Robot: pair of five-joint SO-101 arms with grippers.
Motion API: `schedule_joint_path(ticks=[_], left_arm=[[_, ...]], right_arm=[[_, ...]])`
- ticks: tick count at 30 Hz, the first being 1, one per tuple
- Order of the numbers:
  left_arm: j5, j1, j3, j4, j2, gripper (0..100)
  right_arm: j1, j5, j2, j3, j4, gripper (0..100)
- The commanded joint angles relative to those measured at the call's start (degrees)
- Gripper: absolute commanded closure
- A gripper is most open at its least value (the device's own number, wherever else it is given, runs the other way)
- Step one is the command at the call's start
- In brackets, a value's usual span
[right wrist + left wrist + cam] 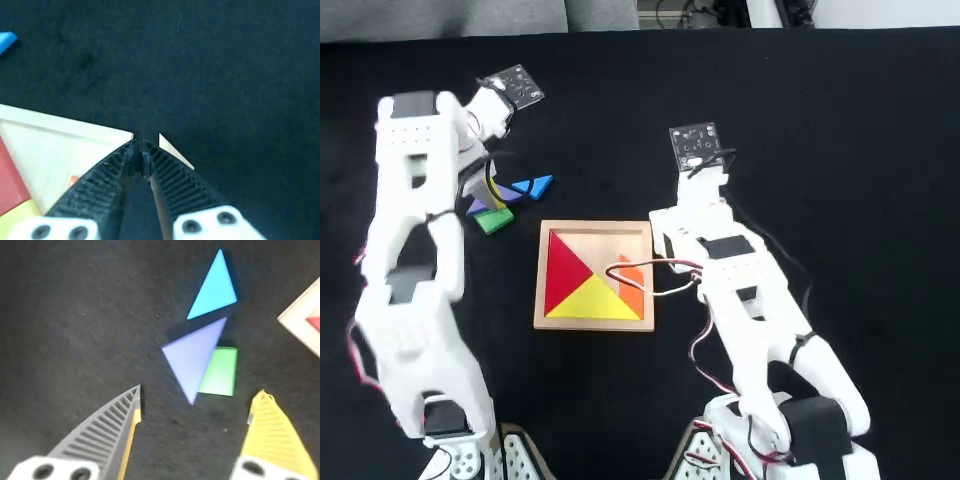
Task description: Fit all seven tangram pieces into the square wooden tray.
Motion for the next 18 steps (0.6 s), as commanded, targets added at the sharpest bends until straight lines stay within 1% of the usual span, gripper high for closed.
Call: schedule_joint_path(ticks=[1,5,9,12,15,18], left_arm=[[-5.1,0.2,-29.6,12.3,13.7,66],[-5.6,0.2,-47.9,17.0,25.6,66],[-5.7,0.2,-60.4,18.1,35.7,66],[-5.7,-0.1,-64.6,18.1,40.8,66],[-9.5,-0.4,-65.3,19.6,43.0,66],[-10.5,-0.4,-65.1,20.0,43.3,66]], right_arm=[[1.0,0.2,1.6,-3.0,-1.1,98.7],[1.8,0.2,4.0,-5.0,-0.9,98.7],[2.2,0.2,5.8,-6.3,-1.0,98.7],[2.2,0.2,6.6,-7.0,-1.1,98.7],[2.2,0.2,7.1,-7.3,-1.1,98.7],[2.2,0.2,7.1,-7.4,-1.1,98.7]])
